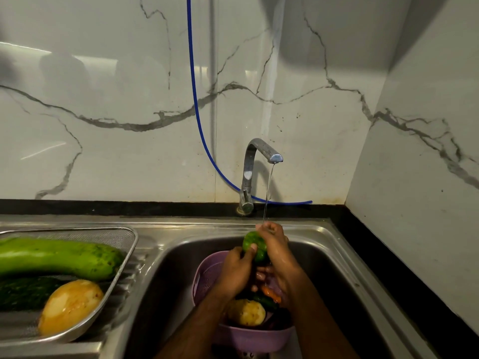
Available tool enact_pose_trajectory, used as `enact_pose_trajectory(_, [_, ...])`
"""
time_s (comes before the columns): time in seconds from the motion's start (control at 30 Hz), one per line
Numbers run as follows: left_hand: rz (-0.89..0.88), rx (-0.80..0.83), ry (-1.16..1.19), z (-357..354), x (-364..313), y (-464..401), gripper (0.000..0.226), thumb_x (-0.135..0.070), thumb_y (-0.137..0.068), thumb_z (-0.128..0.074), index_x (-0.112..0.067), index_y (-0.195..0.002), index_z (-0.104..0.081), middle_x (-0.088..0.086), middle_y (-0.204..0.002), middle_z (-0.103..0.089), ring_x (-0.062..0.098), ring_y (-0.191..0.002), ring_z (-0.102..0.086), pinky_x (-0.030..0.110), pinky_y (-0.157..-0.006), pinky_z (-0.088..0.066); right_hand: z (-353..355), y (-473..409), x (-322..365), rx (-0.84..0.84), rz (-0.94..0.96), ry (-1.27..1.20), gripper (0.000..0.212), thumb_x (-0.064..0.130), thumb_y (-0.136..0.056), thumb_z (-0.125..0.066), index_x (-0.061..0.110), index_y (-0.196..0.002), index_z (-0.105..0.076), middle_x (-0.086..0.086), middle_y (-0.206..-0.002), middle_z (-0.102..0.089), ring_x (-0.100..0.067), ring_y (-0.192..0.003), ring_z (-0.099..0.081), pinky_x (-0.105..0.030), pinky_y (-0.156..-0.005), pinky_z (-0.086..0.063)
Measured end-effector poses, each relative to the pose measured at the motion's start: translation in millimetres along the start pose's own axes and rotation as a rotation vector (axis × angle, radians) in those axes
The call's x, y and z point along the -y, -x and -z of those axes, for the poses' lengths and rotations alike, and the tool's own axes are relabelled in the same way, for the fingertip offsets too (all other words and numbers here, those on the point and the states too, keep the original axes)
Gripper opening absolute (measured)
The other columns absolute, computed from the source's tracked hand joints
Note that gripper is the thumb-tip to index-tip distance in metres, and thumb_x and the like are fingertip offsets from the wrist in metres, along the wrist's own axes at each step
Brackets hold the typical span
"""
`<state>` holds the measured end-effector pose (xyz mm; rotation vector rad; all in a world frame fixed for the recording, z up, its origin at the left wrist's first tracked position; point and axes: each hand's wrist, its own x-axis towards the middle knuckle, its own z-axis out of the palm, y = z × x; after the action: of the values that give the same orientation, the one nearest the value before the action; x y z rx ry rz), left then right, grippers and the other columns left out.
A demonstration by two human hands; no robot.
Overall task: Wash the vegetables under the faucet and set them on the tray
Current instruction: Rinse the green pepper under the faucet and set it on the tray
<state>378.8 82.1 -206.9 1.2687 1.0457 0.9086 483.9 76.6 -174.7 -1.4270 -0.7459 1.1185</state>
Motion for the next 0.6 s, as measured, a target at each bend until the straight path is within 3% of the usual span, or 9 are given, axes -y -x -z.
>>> enact_pose_trajectory(0.07, [-0.012, -0.085, -0.024, 5.8, -1.9, -4.7, 0.044, -0.042, -0.102, -0.048, -0.004, -0.101, -0.069, 0.018, -0.087, -0.076, 0.036, -0.083, -0.074, 0.05, -0.075, -0.061, 2.6, 6.6, -2.6, 0.121, -0.036, -0.044, 0.035, 0.033, -0.089, -0.076, 0.053, -0.111, -0.059, 0.002, -0.135, -0.044, -0.033, -0.114, -0.062, -0.051, -0.082, -0.064])
enact_pose_trajectory(0.13, [-0.054, -0.113, -0.067, 9.1, -2.9, -5.5, 0.043, -0.044, -0.101, -0.05, -0.006, -0.1, -0.071, 0.014, -0.088, -0.076, 0.032, -0.086, -0.074, 0.051, -0.083, -0.059, 3.6, 5.4, -5.3, 0.121, 0.003, -0.008, 0.034, 0.026, -0.093, -0.073, 0.054, -0.106, -0.06, 0.002, -0.139, -0.039, -0.031, -0.116, -0.059, -0.048, -0.082, -0.064])
enact_pose_trajectory(0.23, [-0.127, -0.066, -0.06, 8.5, -6.9, -1.3, 0.042, -0.047, -0.095, -0.056, -0.016, -0.121, -0.066, 0.002, -0.111, -0.072, 0.021, -0.105, -0.069, 0.042, -0.095, -0.055, 2.6, 6.1, 1.6, 0.007, 0.035, -0.033, 0.018, 0.028, -0.103, -0.059, 0.042, -0.113, -0.059, -0.004, -0.139, -0.044, -0.029, -0.116, -0.057, -0.043, -0.076, -0.063])
enact_pose_trajectory(0.3, [-0.166, -0.033, -0.122, 8.9, -8.0, 1.1, 0.055, -0.052, -0.09, -0.062, -0.029, -0.139, -0.052, -0.005, -0.129, -0.054, 0.019, -0.118, -0.059, 0.041, -0.101, -0.053, 3.6, 5.1, 1.7, 0.004, 0.018, -0.111, 0.018, 0.028, -0.108, -0.049, 0.035, -0.121, -0.058, -0.01, -0.133, -0.056, -0.032, -0.114, -0.062, -0.047, -0.08, -0.063])
enact_pose_trajectory(0.37, [-0.193, -0.026, -0.144, 10.5, -11.7, 4.2, 0.055, -0.044, -0.091, -0.067, -0.04, -0.141, -0.044, -0.006, -0.134, -0.045, 0.014, -0.119, -0.054, 0.034, -0.099, -0.053, 6.4, 9.8, 2.5, 0.072, -0.028, -0.197, 0.021, 0.026, -0.108, -0.047, 0.027, -0.123, -0.061, -0.014, -0.127, -0.062, -0.035, -0.112, -0.065, -0.049, -0.078, -0.063])
enact_pose_trajectory(0.47, [-0.235, 0.047, -0.02, 14.7, -17.1, 8.5, 0.039, -0.022, -0.093, -0.067, -0.045, -0.119, -0.05, -0.005, -0.125, -0.061, 0.001, -0.103, -0.062, 0.017, -0.082, -0.055, 12.9, 17.2, 5.9, 0.219, -0.147, -0.324, 0.022, 0.022, -0.107, -0.049, 0.022, -0.124, -0.063, -0.022, -0.126, -0.064, -0.044, -0.108, -0.069, -0.054, -0.076, -0.063])
enact_pose_trajectory(0.6, [-0.237, 0.08, 0.029, 15.1, -17.0, 9.1, 0.04, -0.018, -0.094, -0.066, -0.046, -0.116, -0.05, -0.014, -0.117, -0.061, -0.001, -0.101, -0.06, 0.017, -0.082, -0.056, 16.0, 16.0, 2.5, 0.256, -0.181, -0.415, 0.026, 0.021, -0.105, -0.052, 0.021, -0.129, -0.061, -0.026, -0.127, -0.064, -0.045, -0.104, -0.072, -0.055, -0.076, -0.063])
